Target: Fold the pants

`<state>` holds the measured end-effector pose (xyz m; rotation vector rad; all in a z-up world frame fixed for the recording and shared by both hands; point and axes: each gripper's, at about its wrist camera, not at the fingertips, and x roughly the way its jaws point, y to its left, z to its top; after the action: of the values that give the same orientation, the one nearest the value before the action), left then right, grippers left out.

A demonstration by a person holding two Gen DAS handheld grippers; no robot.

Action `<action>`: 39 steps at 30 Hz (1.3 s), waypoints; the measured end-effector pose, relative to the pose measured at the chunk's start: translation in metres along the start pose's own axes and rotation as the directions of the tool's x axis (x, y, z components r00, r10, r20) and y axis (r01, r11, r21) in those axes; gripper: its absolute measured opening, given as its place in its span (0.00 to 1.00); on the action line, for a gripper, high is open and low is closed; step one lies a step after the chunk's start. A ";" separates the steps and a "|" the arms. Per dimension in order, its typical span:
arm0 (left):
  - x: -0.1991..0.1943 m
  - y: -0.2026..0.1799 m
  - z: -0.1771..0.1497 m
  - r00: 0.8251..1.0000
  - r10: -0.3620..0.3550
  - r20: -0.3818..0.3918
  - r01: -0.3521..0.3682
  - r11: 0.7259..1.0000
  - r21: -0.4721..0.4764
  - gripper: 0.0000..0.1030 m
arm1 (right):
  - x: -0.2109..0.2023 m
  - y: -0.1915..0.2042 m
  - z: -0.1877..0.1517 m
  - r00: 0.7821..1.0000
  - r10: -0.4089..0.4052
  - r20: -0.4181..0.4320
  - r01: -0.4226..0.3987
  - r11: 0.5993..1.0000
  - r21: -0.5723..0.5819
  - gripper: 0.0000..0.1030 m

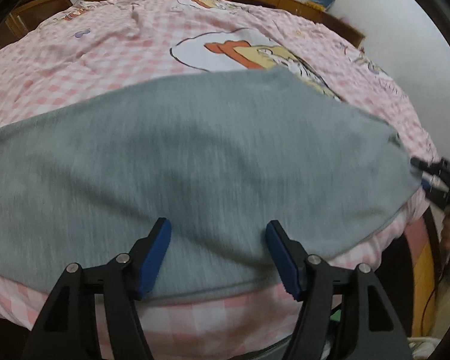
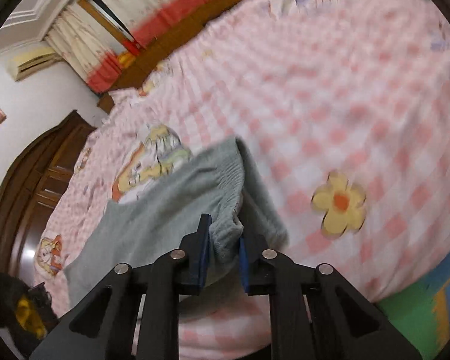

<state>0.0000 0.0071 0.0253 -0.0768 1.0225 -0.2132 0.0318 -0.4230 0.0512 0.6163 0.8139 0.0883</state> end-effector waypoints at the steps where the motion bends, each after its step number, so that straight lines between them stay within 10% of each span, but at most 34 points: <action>1: 0.000 -0.001 -0.003 1.000 -0.001 -0.004 0.001 1.000 0.006 0.70 | -0.002 -0.001 0.001 0.999 -0.038 0.008 0.038 0.999 -0.010 0.17; 11: 0.001 -0.011 -0.021 0.996 0.057 -0.071 -0.050 0.994 0.096 0.72 | 0.012 -0.002 -0.005 0.969 -0.237 -0.071 0.224 0.962 -0.154 0.26; 17: -0.023 -0.006 -0.018 0.999 -0.024 -0.026 0.025 0.998 0.053 0.72 | -0.024 0.039 -0.008 0.955 -0.283 0.095 0.298 0.893 -0.336 0.28; 22: -0.033 0.000 -0.002 0.999 -0.017 0.037 0.016 1.000 0.015 0.72 | -0.003 0.063 -0.012 0.972 -0.232 0.046 0.231 0.890 -0.392 0.28; 27: -0.004 0.010 -0.008 0.997 0.031 -0.068 -0.032 0.999 -0.026 0.72 | 0.054 0.055 -0.031 0.950 -0.300 -0.088 0.233 0.865 -0.444 0.28; 39: -0.008 0.011 -0.032 0.996 0.064 -0.066 -0.061 0.997 0.040 0.72 | 0.044 0.049 -0.040 0.964 -0.261 -0.056 0.215 0.883 -0.417 0.34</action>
<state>-0.0298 0.0204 0.0137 -0.0033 1.0857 -0.1791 0.0418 -0.3498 0.0277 0.1128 0.9407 0.0652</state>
